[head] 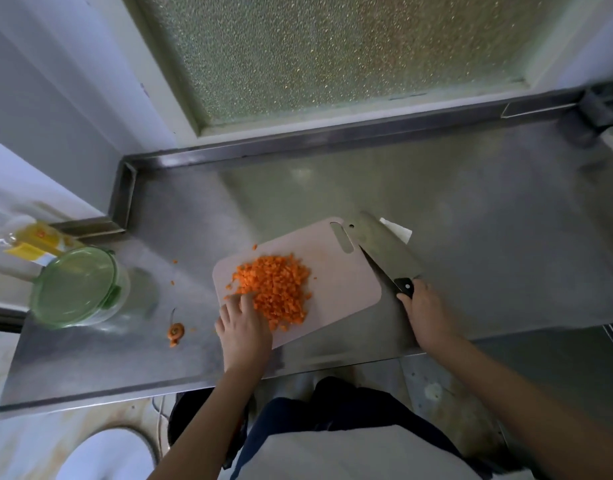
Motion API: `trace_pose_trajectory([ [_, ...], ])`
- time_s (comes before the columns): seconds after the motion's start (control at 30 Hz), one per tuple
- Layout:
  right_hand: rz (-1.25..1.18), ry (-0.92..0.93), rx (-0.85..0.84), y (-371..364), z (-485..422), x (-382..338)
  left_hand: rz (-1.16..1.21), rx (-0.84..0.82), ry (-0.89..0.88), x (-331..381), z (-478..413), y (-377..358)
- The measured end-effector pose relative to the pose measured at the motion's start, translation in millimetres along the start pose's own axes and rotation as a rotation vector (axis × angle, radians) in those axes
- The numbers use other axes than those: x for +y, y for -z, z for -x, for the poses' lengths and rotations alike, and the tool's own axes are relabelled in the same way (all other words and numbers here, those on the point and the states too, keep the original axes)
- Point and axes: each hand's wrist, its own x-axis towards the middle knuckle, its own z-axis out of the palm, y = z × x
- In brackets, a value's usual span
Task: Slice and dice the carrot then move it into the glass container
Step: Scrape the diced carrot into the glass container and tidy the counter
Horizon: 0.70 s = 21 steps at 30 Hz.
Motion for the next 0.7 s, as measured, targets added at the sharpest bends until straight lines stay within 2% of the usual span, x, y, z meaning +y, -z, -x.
trace_pose_trajectory([
  [0.1,0.074,-0.045,-0.002,-9,-3,-12,-0.035,-0.078,-0.003,-16,11,-3],
  [0.23,0.224,-0.117,-0.174,-1,2,-36,0.035,-0.171,-0.073,-29,10,1],
  [0.3,0.234,-0.076,-0.144,11,10,-61,0.063,-0.205,-0.109,-37,8,5],
  [0.37,0.192,0.044,-0.062,19,20,-97,0.022,-0.197,-0.168,-47,8,15],
  [0.43,0.019,0.228,-0.050,22,27,-137,0.000,-0.154,-0.202,-62,9,32],
  [0.53,-0.240,0.444,-0.247,21,41,-210,0.088,0.061,-0.135,-104,13,62],
  [0.6,-0.436,0.443,-0.355,12,48,-258,0.099,0.113,-0.023,-142,17,78],
  [0.7,-0.604,0.276,-0.540,2,51,-327,0.058,0.068,0.150,-195,16,93],
])
